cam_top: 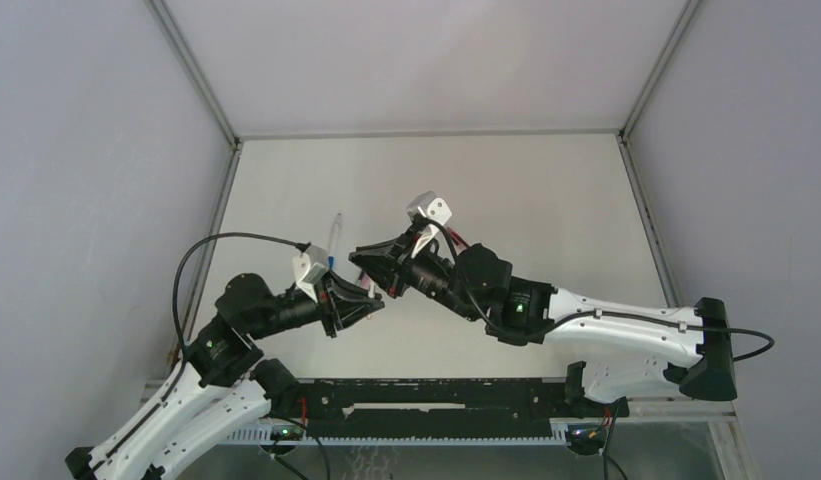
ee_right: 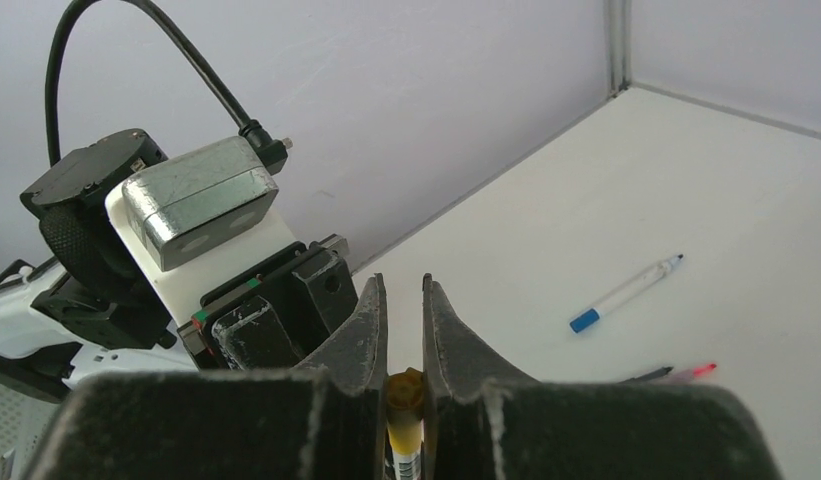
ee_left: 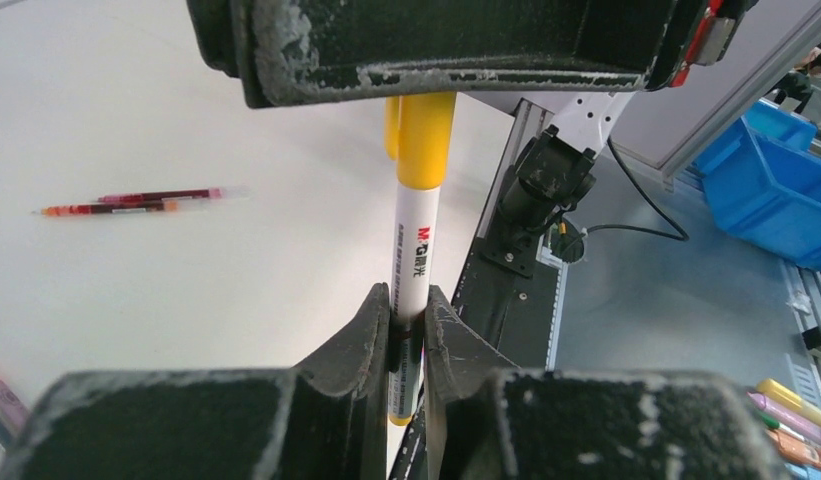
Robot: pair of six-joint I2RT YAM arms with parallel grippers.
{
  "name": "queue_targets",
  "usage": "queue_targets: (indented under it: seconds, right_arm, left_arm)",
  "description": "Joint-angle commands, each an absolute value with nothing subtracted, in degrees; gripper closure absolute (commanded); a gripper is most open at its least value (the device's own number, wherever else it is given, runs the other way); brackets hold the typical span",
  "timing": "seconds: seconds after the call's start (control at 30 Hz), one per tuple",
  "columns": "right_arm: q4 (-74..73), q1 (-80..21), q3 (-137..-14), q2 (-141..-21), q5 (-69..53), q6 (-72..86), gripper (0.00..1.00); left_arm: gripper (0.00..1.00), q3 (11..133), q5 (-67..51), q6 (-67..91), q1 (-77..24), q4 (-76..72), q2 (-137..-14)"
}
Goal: Insert the pens into the pen caps
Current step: Press the pen cap onto the pen.
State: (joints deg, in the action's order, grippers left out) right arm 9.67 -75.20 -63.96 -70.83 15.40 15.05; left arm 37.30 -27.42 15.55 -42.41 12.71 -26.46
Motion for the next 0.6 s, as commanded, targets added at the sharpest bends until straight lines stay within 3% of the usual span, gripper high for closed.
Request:
queue_targets:
  seconds: [0.0,0.57]
  right_arm:
    - [-0.86,-81.89,-58.91,-74.18,9.97,20.66,1.0]
    - [3.0,-88.26,-53.94,-78.67,12.67,26.07,1.0]
  left_arm:
    - [1.0,39.2,-18.27,17.04,-41.41,-5.26,-25.53]
    - [1.0,40.15,-17.37,16.99,-41.0,-7.72,-26.68]
